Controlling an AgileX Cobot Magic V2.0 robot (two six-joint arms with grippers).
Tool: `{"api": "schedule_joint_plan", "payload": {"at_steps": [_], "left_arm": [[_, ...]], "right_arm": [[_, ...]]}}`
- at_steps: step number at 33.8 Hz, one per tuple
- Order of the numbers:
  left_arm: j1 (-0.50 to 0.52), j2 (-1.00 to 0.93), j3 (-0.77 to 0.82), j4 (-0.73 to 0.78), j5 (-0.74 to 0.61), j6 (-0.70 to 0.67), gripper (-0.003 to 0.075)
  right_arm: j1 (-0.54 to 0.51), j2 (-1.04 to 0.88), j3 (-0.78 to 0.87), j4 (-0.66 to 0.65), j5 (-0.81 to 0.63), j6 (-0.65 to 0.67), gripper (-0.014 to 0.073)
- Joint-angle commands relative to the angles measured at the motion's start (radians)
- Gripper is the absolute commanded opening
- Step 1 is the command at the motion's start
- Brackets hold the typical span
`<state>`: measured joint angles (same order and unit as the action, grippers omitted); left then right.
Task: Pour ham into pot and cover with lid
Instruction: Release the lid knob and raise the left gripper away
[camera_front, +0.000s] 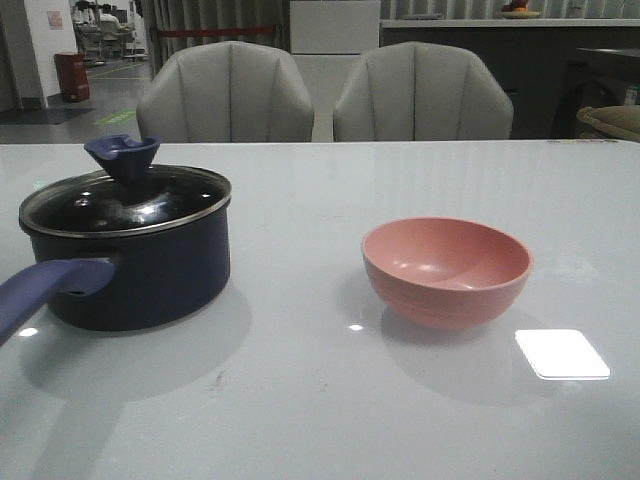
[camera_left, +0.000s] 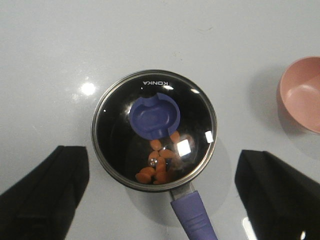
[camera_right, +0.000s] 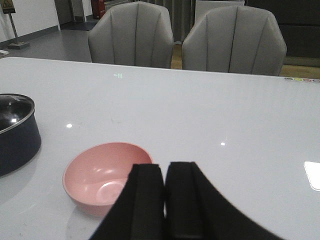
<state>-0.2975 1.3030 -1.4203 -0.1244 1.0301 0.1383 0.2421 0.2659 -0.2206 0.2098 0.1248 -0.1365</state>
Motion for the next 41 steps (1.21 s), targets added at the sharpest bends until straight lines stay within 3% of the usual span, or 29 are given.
{"api": "schedule_joint_plan", "payload": {"at_steps": [1,6,16,23,27,33,34,36,41], "left_arm": [[-0.006,-0.146,0.086,-0.012,-0.103,-0.001,0.0625],[-0.006,-0.309,0.262,-0.007,-0.172,-0.001,0.0625],[-0.006,-0.706,0.639,-0.01,-0.446,-0.001,0.0625],[-0.006,-1.013,0.869,-0.025,-0.543,-0.001,0.0608],[-0.006,-1.15,0.956,-0.025,-0.549,-0.001,0.0477],[-0.006,-1.262,1.027,-0.029,-0.556,-0.001,0.0128],[-0.006,-1.268,1.029,-0.029,-0.556,-0.001,0.0097],[-0.006,-1.27,1.029,-0.032,-0.556,-0.001,0.0127],[-0.006,-1.27,1.029,-0.032,-0.551,-0.001,0.0112]], "right_arm": [[-0.005,0.007,-0.03,0.003,-0.077,-0.005,0.0165],[-0.005,0.007,-0.03,0.003,-0.077,-0.005,0.0165],[-0.005,0.007,-0.03,0.003,-0.077,-0.005,0.0165],[-0.005,0.007,-0.03,0.003,-0.077,-0.005,0.0165],[-0.005,0.007,-0.03,0.003,-0.077,-0.005,0.0165],[-0.005,0.007,-0.03,0.003,-0.077,-0.005,0.0165],[-0.005,0.007,-0.03,0.003,-0.077,-0.005,0.0165],[-0.005,0.007,-0.03,0.003,-0.077,-0.005,0.0165],[-0.005,0.007,-0.03,0.003,-0.077,-0.005,0.0165]]}}
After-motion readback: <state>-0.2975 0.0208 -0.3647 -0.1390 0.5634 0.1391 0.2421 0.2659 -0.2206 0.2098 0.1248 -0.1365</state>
